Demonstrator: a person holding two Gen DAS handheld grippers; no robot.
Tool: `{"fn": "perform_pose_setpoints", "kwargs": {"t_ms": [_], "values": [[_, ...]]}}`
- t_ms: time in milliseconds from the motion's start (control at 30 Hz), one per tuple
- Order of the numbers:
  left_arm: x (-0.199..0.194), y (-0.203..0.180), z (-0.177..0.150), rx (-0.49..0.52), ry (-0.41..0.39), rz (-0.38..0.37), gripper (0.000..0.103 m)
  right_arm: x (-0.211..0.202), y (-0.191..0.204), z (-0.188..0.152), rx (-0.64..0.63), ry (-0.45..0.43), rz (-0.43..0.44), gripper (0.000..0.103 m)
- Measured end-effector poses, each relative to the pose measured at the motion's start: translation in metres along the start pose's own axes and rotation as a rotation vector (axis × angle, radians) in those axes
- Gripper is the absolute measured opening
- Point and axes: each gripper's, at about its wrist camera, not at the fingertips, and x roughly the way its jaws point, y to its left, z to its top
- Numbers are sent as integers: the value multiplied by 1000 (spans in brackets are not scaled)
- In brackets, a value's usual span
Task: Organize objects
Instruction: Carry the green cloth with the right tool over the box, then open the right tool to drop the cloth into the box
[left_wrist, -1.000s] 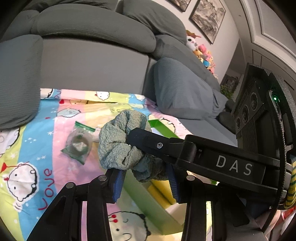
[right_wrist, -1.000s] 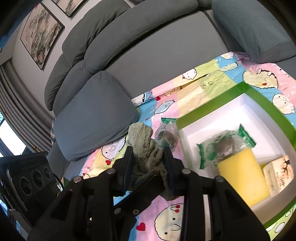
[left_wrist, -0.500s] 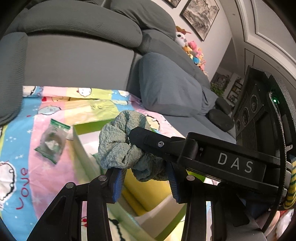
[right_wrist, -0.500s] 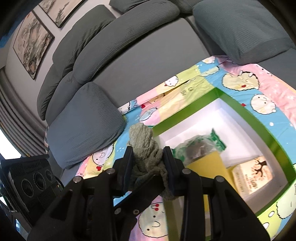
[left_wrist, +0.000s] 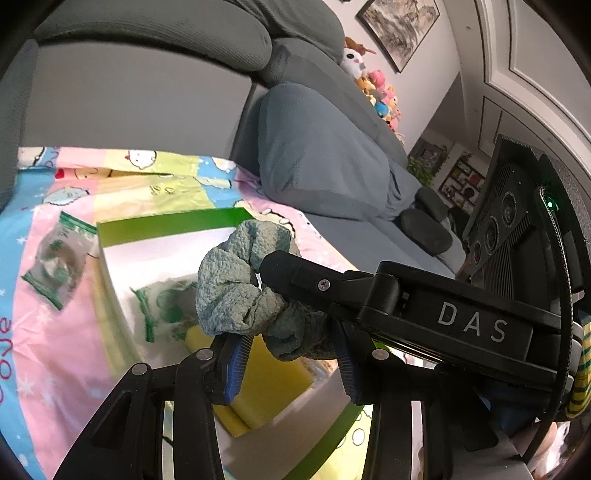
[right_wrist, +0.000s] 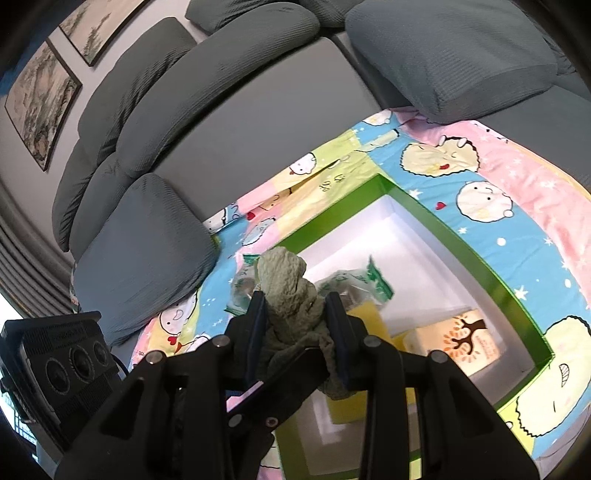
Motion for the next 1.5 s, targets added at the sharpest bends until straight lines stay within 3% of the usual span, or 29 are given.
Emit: {"fn": "perform_pose_setpoints", "kwargs": {"t_ms": [500,667,1067,1167,1267,1300,1400,1500], "values": [[21,10,-11,-106,78,-59,43,7,-22,1,79,43,-74,33],[20,13,-12,-128,90,-48,43,8,-27,0,110,32,-109,33],[-18,22,-5,-110,48,13,43,-1,-22,1,132,-82,-247,32],[-29,26,-2,-105,38,29,43,-9,-20,1,160,-149,-269,33],[-41,34,1,-117,25,52,46,-22,-11,1,138,-250,-298,44],[-45,38,1,-124,19,66,51,-27,-7,1,131,-280,-287,45],[-57,48,3,-136,-3,95,58,-29,1,1,125,-301,-227,51],[-70,60,4,-152,-21,127,59,-22,13,-1,102,-292,-185,65]]}}
